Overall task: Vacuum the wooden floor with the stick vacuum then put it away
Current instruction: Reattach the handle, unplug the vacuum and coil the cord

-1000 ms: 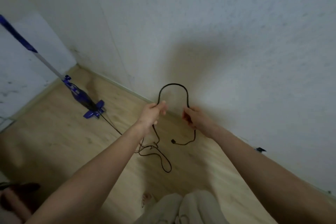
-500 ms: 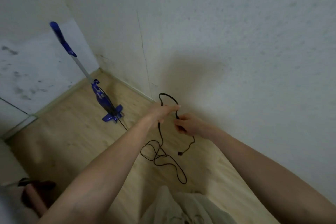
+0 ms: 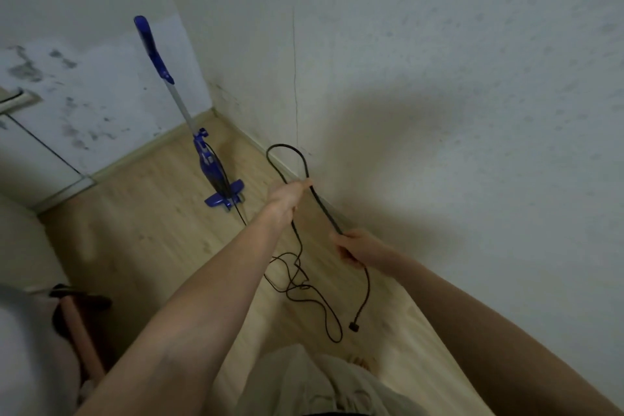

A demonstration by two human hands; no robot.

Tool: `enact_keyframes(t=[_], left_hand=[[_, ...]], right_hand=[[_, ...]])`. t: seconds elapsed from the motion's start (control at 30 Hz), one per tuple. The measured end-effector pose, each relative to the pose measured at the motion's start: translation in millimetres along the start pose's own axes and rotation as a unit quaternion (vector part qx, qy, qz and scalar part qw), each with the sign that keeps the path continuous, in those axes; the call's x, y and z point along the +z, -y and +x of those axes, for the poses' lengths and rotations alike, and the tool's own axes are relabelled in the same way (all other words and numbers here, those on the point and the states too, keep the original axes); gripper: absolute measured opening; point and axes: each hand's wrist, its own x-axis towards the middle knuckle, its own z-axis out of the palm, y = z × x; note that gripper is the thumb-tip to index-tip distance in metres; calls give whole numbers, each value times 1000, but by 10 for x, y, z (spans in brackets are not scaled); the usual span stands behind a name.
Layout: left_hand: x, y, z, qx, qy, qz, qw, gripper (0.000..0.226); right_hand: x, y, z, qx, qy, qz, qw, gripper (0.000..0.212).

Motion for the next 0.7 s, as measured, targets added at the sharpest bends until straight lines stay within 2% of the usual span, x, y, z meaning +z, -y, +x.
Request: enact_keyframes(t=[0.07,0.13,0.23,0.3,0.37,0.43,0.5,0.57,0.7], left_hand=[[-63,-26,64,3,-32,-24,999,58],[-92,-35,113,19,-39,18,999,47],[-43,14,143,72,-14,164,984,43],[-46,74,157,113,1,352,929,43],[-77,120,124,151,46,510,846,34],[-128,137,37,165,149,595,772,30],[-176,106,-109,163,266,608,730,30],[-210,24,-234,172,329,568,735,27],[-281,-184,-341,234,330,465,787,19]], right_hand=[[39,-208,-84,14,30,-27,999,52],[69,-296,-115,14,32,-12,999,51],[42,-152,-69,-26,-64,38,997,46],[-42,-7,-3,-47,-172,110,978,44],[-190,125,52,-68,-243,151,956,42],[-335,225,102,-83,-264,175,945,37],[-456,281,147,-85,-247,207,943,32],[-501,303,194,-87,-200,223,950,31],[-282,272,324,-73,-91,133,984,39]])
